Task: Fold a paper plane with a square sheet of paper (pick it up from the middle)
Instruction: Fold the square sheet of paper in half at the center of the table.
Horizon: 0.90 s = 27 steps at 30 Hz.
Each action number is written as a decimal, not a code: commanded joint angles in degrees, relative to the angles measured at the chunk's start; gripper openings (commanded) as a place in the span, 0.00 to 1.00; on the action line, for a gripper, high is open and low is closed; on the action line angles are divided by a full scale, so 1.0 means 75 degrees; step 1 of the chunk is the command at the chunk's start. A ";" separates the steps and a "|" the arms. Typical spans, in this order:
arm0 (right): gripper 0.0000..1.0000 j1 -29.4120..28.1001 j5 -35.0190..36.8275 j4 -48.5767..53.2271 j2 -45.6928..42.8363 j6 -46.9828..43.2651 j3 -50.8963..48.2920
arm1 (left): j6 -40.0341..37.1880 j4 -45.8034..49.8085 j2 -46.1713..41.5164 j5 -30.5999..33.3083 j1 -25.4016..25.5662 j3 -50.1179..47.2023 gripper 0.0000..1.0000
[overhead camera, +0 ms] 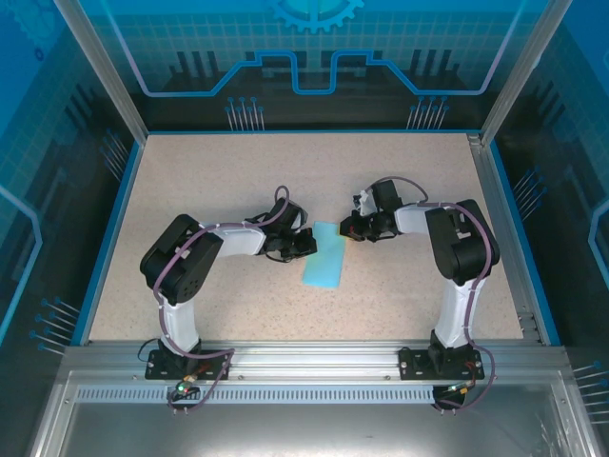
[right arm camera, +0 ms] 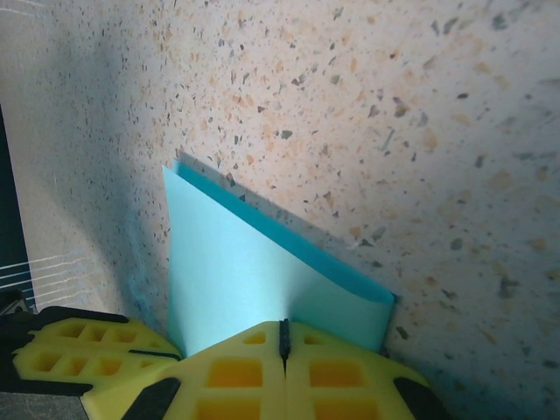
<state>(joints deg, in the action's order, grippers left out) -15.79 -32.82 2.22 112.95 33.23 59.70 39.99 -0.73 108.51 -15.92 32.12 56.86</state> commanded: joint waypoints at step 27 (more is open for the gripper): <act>0.02 0.0366 -0.0001 0.1699 0.0170 -0.0076 0.1274 | -0.0263 0.0866 0.0331 0.0333 0.0051 -0.0144 0.00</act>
<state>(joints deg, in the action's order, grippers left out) -13.23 -32.84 10.37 115.90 32.51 66.94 39.92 -0.71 108.51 -15.90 32.12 56.86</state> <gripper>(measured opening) 0.043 0.056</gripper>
